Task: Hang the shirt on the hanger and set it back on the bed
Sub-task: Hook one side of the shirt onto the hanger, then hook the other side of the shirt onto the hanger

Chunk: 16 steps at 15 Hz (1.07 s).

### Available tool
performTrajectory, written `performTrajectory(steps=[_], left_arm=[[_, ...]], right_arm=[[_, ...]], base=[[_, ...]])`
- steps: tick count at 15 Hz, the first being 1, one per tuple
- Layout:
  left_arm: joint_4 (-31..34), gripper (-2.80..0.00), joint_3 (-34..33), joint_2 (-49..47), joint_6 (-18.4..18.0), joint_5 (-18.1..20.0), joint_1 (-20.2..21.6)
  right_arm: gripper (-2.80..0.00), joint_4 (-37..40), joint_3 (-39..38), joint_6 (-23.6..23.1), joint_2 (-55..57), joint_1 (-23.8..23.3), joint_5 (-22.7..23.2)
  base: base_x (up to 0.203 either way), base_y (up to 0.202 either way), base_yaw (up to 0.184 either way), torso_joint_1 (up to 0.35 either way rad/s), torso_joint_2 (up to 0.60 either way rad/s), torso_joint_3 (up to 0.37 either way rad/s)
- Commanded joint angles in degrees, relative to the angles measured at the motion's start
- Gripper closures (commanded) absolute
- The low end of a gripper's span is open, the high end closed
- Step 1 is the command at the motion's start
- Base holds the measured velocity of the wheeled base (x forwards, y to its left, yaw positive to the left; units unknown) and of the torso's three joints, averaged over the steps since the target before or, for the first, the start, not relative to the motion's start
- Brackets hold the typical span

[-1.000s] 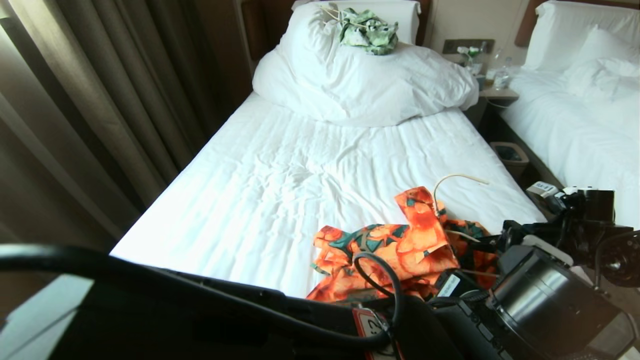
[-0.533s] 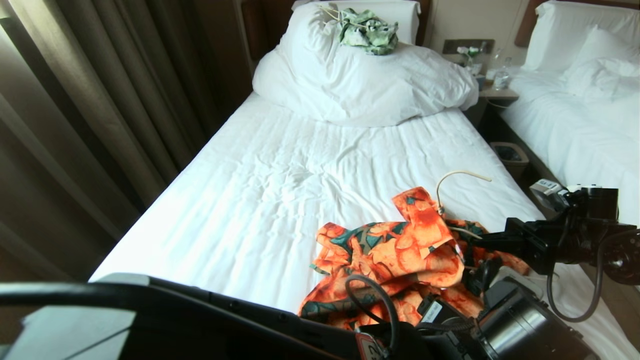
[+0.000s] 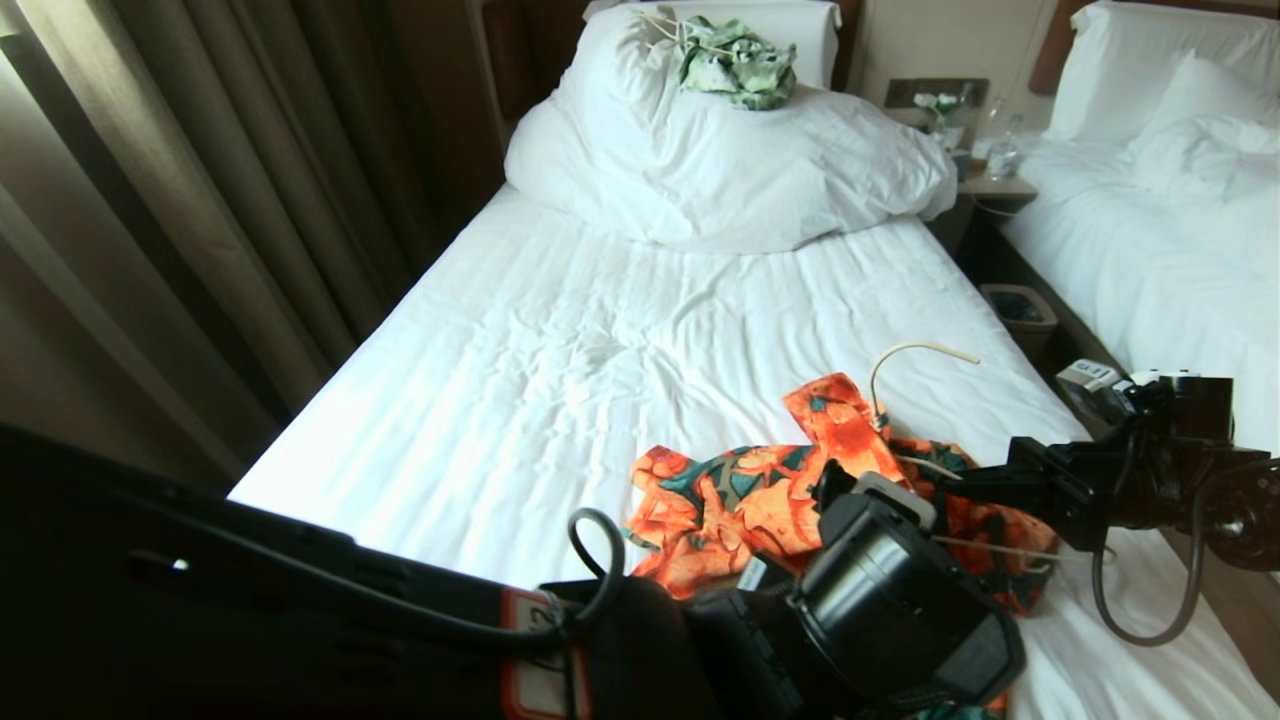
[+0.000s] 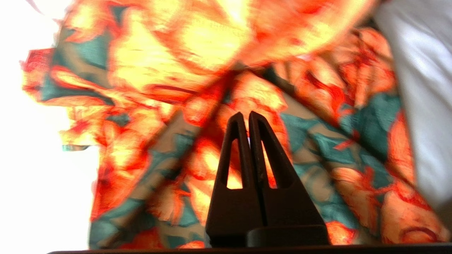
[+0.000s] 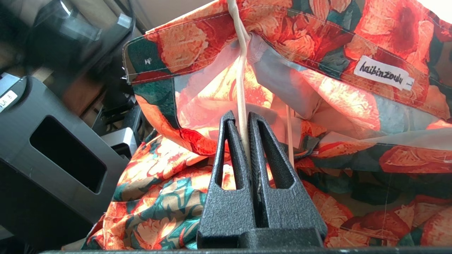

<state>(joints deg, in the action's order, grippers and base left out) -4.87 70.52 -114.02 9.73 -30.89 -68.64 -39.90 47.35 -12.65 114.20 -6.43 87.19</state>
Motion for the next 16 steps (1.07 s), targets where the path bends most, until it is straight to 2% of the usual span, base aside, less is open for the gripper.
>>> performTrajectory(steps=[1,3,5,7,9,10,11,14,16], left_arm=[[-1.76,0.00,-4.09,7.56,-0.15,-0.11,3.15],[-2.64,0.00,-5.71,13.15,-0.96,1.30,5.58],[-3.56,0.00,-6.20,15.02,-4.31,9.15,8.53],[-6.40,0.00,-6.59,14.64,-5.61,15.63,10.36],[-12.17,0.00,-8.71,13.44,-7.32,23.83,13.05],[-14.92,-2.80,-10.05,12.75,-7.57,27.38,14.64],[-17.73,-2.80,-11.11,11.47,-7.92,31.04,16.45],[-23.84,-2.80,-11.04,6.69,-9.00,36.55,20.02],[-30.98,-2.80,-9.53,2.41,-9.38,42.24,22.66]], right_arm=[[0.00,-0.26,-0.27,-0.10,-0.56,0.16,0.48],[0.00,-0.26,-0.85,-0.02,-1.61,0.45,0.48],[0.00,-0.26,-1.33,-0.01,-1.88,1.17,0.48],[0.00,-0.29,-1.38,-0.10,-1.97,1.24,0.48],[0.00,-0.26,-1.38,-0.09,-2.05,1.16,0.48],[0.00,-0.26,-1.38,-0.10,-2.05,1.16,0.48],[0.00,-0.26,-1.29,-0.10,-1.97,1.16,0.48],[0.00,-0.26,-1.38,-0.01,-1.97,1.16,0.48],[0.00,-0.26,-1.29,-0.01,-1.88,1.16,0.48]], base=[[0.000,0.000,0.000,0.000,0.00,0.000],[0.000,0.000,0.000,0.000,0.00,0.000],[0.000,0.000,0.000,0.000,0.00,0.000],[0.000,0.000,0.000,0.000,0.00,0.000],[0.000,0.000,0.000,0.000,0.00,0.000],[0.000,0.000,0.000,0.000,0.00,0.000],[0.000,0.000,0.000,0.000,0.00,0.000],[0.000,0.000,0.000,0.000,0.00,0.000],[0.000,0.000,0.000,0.000,0.00,0.000]])
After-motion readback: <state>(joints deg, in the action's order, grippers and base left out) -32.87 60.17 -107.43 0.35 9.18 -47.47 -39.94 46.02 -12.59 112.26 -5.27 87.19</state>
